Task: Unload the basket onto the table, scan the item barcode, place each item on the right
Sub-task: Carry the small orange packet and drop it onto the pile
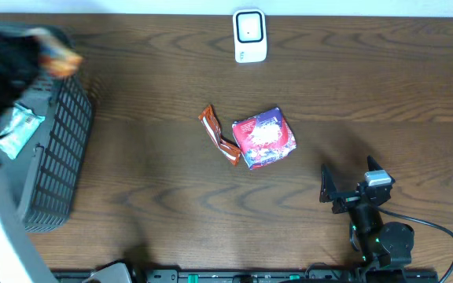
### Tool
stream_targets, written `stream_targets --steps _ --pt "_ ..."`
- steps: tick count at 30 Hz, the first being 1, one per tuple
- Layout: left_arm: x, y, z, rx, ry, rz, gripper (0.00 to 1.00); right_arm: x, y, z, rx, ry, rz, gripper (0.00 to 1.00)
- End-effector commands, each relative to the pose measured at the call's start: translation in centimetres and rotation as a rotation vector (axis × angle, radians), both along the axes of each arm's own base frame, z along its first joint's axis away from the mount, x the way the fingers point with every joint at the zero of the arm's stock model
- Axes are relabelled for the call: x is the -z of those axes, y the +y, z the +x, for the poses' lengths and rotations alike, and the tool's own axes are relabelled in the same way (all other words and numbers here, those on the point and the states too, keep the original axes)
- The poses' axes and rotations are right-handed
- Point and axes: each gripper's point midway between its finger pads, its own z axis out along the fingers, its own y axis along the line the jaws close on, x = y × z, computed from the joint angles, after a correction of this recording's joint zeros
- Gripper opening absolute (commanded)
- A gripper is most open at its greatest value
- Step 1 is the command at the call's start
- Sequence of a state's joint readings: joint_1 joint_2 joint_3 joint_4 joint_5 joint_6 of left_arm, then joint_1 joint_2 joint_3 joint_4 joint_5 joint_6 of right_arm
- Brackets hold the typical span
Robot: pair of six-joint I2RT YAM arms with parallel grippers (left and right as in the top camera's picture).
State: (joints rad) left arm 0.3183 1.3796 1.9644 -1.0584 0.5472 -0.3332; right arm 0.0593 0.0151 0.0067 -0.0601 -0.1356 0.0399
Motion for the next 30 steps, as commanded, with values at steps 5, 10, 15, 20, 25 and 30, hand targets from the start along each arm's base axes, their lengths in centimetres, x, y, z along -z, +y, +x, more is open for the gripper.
stream_targets --steps 5,10,15,20,25,30 --pt "5.7 -14.9 1.0 0.598 0.044 0.227 0.07 0.1 0.1 0.0 -0.006 -0.001 -0.011 0.99" --pt "15.9 -20.2 2.4 0.693 0.304 0.361 0.07 0.1 0.1 0.0 -0.006 -0.001 -0.011 0.99" --pt "24.0 -22.8 5.1 0.709 0.453 0.495 0.07 0.1 0.1 0.0 -0.006 -0.001 -0.011 0.99" --pt "29.3 -24.2 7.0 0.686 0.541 0.480 0.07 0.1 0.1 0.0 -0.006 -0.001 -0.011 0.99" --pt "33.8 -24.7 8.0 0.659 0.618 0.458 0.08 0.1 0.1 0.0 -0.006 -0.001 -0.011 0.99" --pt "35.5 -24.9 8.3 0.639 0.652 0.443 0.17 0.1 0.1 0.0 -0.006 -0.001 -0.011 0.99"
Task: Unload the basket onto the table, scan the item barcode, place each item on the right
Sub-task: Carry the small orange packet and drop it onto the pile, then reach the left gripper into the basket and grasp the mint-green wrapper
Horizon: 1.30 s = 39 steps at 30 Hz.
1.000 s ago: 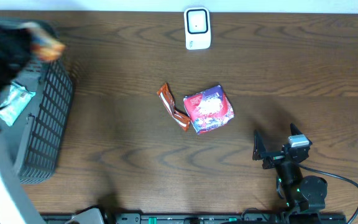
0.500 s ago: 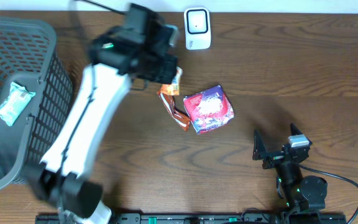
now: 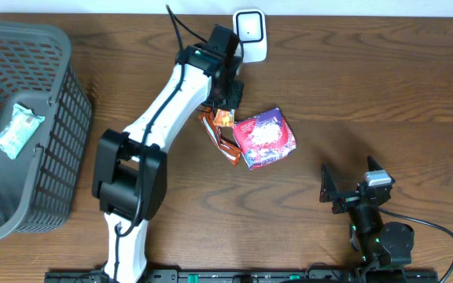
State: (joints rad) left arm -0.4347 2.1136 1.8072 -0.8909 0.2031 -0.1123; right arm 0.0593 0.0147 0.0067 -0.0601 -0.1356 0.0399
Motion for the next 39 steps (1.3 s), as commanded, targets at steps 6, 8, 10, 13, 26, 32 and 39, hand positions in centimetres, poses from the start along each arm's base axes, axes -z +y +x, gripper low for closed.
stream_targets --steps 6,8,10,13,26,32,39 --pt "-0.1 0.4 0.6 -0.041 -0.006 0.002 0.35 0.1 0.1 0.0 -0.006 0.000 -0.011 0.99" --pt "-1.6 0.8 1.3 -0.056 -0.033 -0.011 0.45 0.1 0.1 0.0 -0.006 -0.001 -0.011 0.99" --pt "-4.0 1.5 2.2 -0.076 -0.080 -0.032 0.66 0.1 0.1 0.0 -0.006 0.000 -0.011 0.99" --pt "-8.9 3.1 3.5 -0.115 -0.184 -0.076 0.67 0.1 0.1 0.0 -0.006 -0.001 -0.011 0.99" --pt "-31.6 29.5 0.4 -0.732 -0.787 0.116 0.98 0.1 0.1 0.0 -0.006 -0.001 -0.011 0.99" --pt "-28.2 41.6 -4.6 -1.055 -0.645 0.319 0.98 0.1 0.1 0.0 -0.006 0.000 -0.011 0.99" --pt "-19.6 47.7 -9.2 -1.479 -0.362 0.259 0.98 0.1 0.1 0.0 -0.006 0.000 -0.011 0.99"
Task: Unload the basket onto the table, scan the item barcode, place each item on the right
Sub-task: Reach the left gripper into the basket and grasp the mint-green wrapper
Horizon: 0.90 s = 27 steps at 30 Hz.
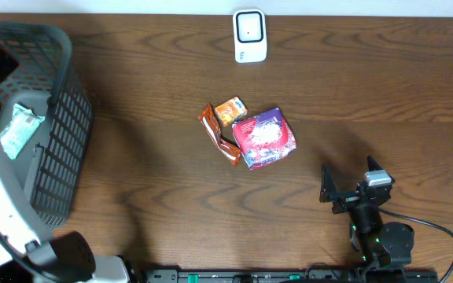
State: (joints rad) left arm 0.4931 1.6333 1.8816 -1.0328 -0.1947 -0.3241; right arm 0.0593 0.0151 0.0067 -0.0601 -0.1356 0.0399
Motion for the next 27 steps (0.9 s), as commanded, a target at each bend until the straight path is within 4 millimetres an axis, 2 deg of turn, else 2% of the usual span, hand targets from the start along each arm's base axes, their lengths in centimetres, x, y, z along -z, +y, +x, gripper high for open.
stream_targets --steps 1,7,8,14,22,27 --pt "3.5 2.5 -1.7 -0.202 0.023 -0.092 0.98 0.1 0.1 0.0 -0.006 -0.001 -0.011 0.99" --pt "7.0 4.5 -1.7 -0.323 0.071 -0.126 0.98 0.1 0.1 0.0 -0.006 -0.001 -0.011 0.99" --pt "8.1 4.7 -1.4 -0.377 0.060 -0.159 0.98 0.1 0.1 0.0 -0.006 -0.001 -0.011 0.99" --pt "11.6 5.0 -0.5 -0.570 0.012 -0.257 0.98 0.1 0.1 0.0 -0.006 -0.001 -0.011 0.99" --pt "16.6 6.7 2.1 -0.581 0.037 -0.267 0.98 0.1 0.1 0.0 -0.006 -0.001 -0.011 0.99" --pt "19.5 7.4 2.9 -0.588 0.067 -0.268 0.99 0.1 0.1 0.0 -0.006 -0.001 -0.011 0.99"
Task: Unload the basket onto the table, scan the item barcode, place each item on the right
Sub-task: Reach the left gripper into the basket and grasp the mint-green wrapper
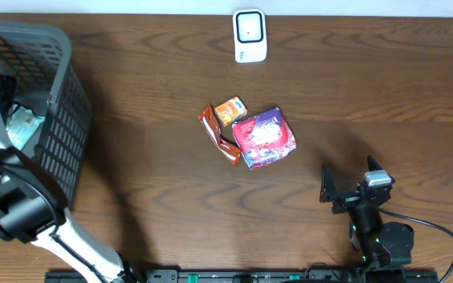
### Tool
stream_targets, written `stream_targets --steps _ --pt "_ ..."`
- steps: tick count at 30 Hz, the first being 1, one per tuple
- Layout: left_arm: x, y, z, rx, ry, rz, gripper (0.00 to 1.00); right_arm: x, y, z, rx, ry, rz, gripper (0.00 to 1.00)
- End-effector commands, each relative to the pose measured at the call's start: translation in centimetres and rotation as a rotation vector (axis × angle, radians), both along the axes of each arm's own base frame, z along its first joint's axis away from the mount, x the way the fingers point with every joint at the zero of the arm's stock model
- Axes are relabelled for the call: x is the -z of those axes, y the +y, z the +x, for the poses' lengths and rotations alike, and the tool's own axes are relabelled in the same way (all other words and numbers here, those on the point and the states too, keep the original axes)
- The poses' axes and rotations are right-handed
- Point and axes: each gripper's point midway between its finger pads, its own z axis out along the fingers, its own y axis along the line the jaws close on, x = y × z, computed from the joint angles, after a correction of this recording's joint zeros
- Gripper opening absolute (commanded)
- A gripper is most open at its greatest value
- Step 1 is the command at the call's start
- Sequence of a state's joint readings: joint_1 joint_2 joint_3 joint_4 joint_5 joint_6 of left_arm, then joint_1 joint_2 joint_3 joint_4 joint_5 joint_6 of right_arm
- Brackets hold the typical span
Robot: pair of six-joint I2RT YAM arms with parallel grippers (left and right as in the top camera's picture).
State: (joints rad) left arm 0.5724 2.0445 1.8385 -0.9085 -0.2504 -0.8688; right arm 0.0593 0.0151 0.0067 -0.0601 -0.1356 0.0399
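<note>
The white barcode scanner (249,35) stands at the table's far edge. Mid-table lie a small orange packet (230,109), a brown-orange wrapper (219,135) and a red-purple pouch (264,138), all touching. A teal packet (22,126) lies in the grey basket (61,118) at the left. My left arm reaches into the basket beside the teal packet. The left gripper is dark and cut off by the frame edge, so its jaws cannot be read. My right gripper (350,179) stands open at the near right, holding nothing.
The basket's tall mesh wall stands between the left arm and the table's middle. A black cable (439,228) runs from the right arm's base (384,240) at the near edge.
My left arm has shifted deeper into the basket and now covers part of the teal packet. The three items mid-table and the right arm have not moved.
First my left gripper was over the basket with the orange packet, and only the wrapper and pouch lay mid-table. Then the arm was stretched out by the scanner with the orange packet. Later the packet lay beside the pouch and the arm was back at the basket, where it is now.
</note>
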Motion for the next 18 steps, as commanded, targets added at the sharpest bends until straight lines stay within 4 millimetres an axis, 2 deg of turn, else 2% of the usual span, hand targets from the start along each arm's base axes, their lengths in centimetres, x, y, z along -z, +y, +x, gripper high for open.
stream_targets --steps 1,9,14,18 --pt "2.5 0.6 0.1 -0.027 0.041 0.001 0.99 0.1 0.1 0.0 -0.006 -0.001 -0.011 0.99" --pt "6.3 0.9 0.5 -0.026 0.090 -0.029 1.00 0.1 0.1 0.0 -0.006 -0.001 -0.011 0.99" --pt "8.4 0.7 0.2 -0.025 0.131 -0.055 0.92 0.1 0.1 0.0 -0.006 -0.001 -0.011 0.99" --pt "9.3 0.4 -0.3 -0.019 0.166 -0.074 0.79 0.1 0.1 0.0 -0.006 -0.001 -0.011 0.99"
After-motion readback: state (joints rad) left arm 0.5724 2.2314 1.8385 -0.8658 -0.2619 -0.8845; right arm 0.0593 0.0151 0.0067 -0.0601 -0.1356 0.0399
